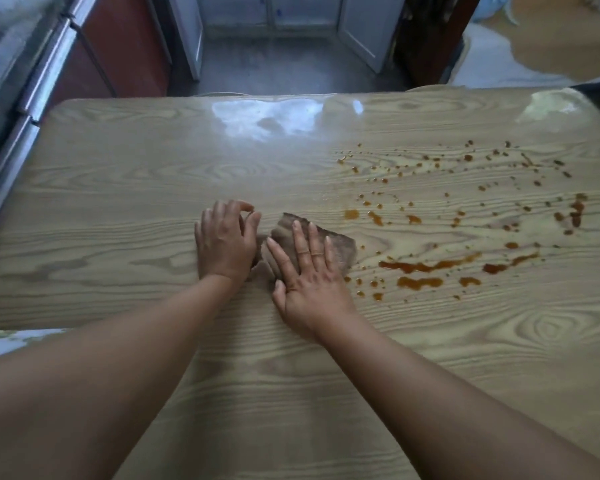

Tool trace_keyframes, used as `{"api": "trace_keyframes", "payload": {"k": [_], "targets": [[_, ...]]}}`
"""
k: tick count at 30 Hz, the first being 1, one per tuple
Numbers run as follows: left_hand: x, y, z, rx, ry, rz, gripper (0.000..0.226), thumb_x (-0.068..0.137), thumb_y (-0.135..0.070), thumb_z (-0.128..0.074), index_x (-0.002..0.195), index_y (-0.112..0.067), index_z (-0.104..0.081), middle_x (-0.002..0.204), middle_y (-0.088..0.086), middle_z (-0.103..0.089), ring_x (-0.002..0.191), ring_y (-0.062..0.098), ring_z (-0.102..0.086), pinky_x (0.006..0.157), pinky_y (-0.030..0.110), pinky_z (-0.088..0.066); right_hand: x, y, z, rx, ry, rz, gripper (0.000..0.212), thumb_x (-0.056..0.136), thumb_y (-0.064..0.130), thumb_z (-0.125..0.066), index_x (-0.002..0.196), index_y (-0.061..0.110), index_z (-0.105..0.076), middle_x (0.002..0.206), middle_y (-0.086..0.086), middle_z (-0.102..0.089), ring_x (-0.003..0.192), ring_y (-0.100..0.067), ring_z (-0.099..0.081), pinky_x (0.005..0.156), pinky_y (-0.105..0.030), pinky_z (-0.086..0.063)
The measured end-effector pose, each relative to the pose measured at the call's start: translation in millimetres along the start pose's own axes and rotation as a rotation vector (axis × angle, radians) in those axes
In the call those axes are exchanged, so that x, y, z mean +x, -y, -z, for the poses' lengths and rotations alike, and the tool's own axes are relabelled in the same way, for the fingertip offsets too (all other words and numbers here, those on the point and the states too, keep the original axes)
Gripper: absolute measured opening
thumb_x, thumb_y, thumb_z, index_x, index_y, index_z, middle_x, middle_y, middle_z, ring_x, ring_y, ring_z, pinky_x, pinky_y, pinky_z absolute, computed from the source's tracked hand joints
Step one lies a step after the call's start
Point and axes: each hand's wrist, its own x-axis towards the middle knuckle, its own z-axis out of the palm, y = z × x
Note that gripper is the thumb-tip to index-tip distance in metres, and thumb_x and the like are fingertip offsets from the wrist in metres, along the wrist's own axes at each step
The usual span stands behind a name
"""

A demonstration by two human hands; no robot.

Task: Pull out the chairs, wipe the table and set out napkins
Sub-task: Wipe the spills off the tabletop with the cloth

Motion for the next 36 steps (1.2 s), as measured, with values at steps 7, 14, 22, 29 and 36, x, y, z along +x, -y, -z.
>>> {"api": "trace_keyframes", "payload": {"k": [7, 14, 22, 29, 36], "targets": [[-0.5, -3.6, 2.2, -0.006, -0.024, -0.013, 0.024, 0.096, -0.034, -0.05, 0.107, -0.018, -0.065, 0.106, 0.01, -0.062, 0.103, 0.033, -0.053, 0.089, 0.043, -0.037, 89.3, -22.3, 20.3, 0.021, 0.025, -0.164, 0.068, 0.098, 0.043, -0.024, 0.153, 0.03, 0.013, 0.157, -0.015, 0.03, 0.143, -0.035, 0.031, 0.115, -0.049, 0.02], [0.7, -3.0, -1.4, 0.049, -0.022, -0.013, 0.023, 0.094, -0.036, -0.053, 0.107, -0.02, -0.064, 0.105, 0.008, -0.059, 0.103, 0.032, -0.052, 0.088, 0.041, -0.036, 148.1, -42.6, 43.0, 0.02, 0.068, -0.257, 0.068, 0.098, 0.044, -0.023, 0.152, 0.03, 0.015, 0.156, -0.016, 0.03, 0.144, -0.036, 0.029, 0.116, -0.05, 0.018], [2.9, -1.8, -4.9, 0.132, -0.008, -0.036, 0.029, 0.092, -0.043, -0.047, 0.106, -0.023, -0.062, 0.103, 0.006, -0.059, 0.098, 0.031, -0.052, 0.084, 0.041, -0.039, 181.2, -71.0, 56.2, 0.021, 0.051, -0.312, 0.067, 0.097, 0.044, -0.023, 0.154, 0.031, 0.01, 0.158, -0.017, 0.025, 0.146, -0.036, 0.024, 0.117, -0.05, 0.016], [2.8, -1.1, -7.3, 0.135, -0.015, -0.043, 0.023, 0.093, -0.038, -0.054, 0.106, -0.022, -0.061, 0.104, 0.008, -0.059, 0.099, 0.033, -0.052, 0.086, 0.042, -0.038, 162.1, -73.8, 50.0, 0.034, 0.025, -0.373, 0.066, 0.098, 0.046, -0.02, 0.153, 0.028, 0.013, 0.157, -0.02, 0.026, 0.145, -0.039, 0.025, 0.116, -0.052, 0.015], [-0.1, -5.1, -5.0, 0.102, -0.019, -0.046, 0.024, 0.094, -0.039, -0.051, 0.107, -0.021, -0.061, 0.106, 0.009, -0.058, 0.104, 0.033, -0.051, 0.09, 0.042, -0.037, 102.4, -67.9, 34.9, 0.059, 0.023, -0.36, 0.065, 0.099, 0.043, -0.021, 0.153, 0.03, 0.012, 0.159, -0.016, 0.025, 0.145, -0.036, 0.025, 0.117, -0.05, 0.015]]}}
